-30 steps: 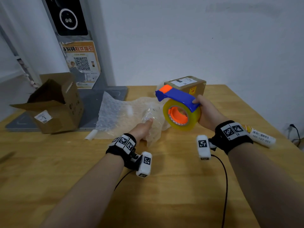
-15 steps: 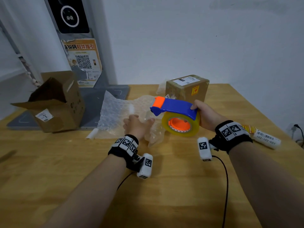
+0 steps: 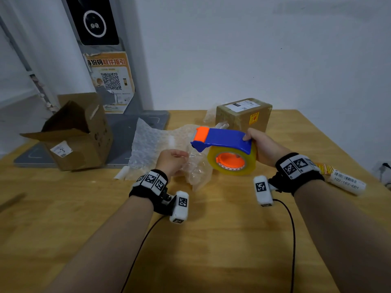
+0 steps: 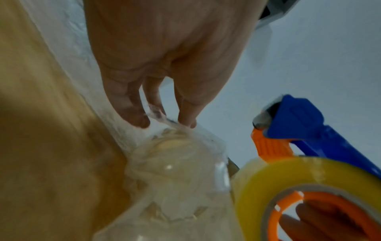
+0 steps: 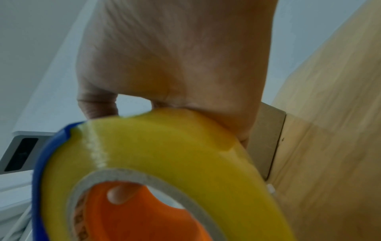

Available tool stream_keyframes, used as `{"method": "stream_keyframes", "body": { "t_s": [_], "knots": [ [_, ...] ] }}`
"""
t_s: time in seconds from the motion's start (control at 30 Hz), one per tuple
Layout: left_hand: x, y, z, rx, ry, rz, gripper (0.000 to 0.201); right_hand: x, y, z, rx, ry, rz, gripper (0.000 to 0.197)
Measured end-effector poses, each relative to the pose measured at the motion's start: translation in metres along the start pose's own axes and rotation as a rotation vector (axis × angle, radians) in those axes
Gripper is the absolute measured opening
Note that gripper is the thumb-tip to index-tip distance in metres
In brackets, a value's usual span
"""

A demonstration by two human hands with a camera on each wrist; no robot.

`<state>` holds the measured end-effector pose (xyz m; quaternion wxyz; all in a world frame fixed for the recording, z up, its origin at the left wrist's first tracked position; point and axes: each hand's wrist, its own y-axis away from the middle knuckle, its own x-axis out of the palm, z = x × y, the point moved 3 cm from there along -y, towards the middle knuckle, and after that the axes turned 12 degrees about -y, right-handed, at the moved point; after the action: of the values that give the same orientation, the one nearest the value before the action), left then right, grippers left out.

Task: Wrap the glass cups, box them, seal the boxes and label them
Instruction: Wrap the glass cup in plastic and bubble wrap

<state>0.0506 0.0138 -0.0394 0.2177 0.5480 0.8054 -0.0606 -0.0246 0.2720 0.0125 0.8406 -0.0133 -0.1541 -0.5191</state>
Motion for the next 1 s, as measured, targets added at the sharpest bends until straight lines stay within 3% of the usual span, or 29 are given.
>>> {"method": "stream_keyframes", "body": {
  "t_s": [0.13, 0.3, 0.47, 0.57, 0.67, 0.8, 0.93, 1.0],
  "knots": [
    [-0.003, -0.005, -0.003, 0.090, -0.156, -0.020, 0.021, 0.013, -0.002, 0.005, -0.015, 0.059, 0.008, 0.029],
    [-0.009, -0.003, -0.011, -0.025, -0.084, 0.154, 0.021, 0.023, -0.009, 0.014, -0.018, 0.171, -0.010, 0.034],
    [-0.017, -0.001, -0.027, -0.116, 0.155, 0.245, 0.031, 0.026, -0.011, 0.017, -0.025, 0.212, -0.032, 0.016],
    [-0.022, 0.001, -0.030, -0.201, 0.302, 0.324, 0.044, 0.025, -0.011, 0.016, -0.012, 0.203, -0.036, 0.018],
    [-0.023, 0.000, -0.026, -0.218, 0.313, 0.391, 0.043, 0.026, -0.011, 0.016, -0.006, 0.188, -0.018, 0.029],
    [-0.019, -0.004, -0.020, -0.178, 0.271, 0.395, 0.031, 0.026, -0.012, 0.015, -0.002, 0.189, 0.014, 0.051],
    [-0.015, -0.007, -0.018, -0.130, 0.227, 0.347, 0.026, 0.028, -0.010, 0.017, -0.012, 0.205, -0.002, 0.026],
    [-0.015, -0.010, -0.017, -0.112, 0.205, 0.318, 0.028, 0.030, -0.008, 0.020, -0.026, 0.253, -0.022, 0.023]
  ]
}}
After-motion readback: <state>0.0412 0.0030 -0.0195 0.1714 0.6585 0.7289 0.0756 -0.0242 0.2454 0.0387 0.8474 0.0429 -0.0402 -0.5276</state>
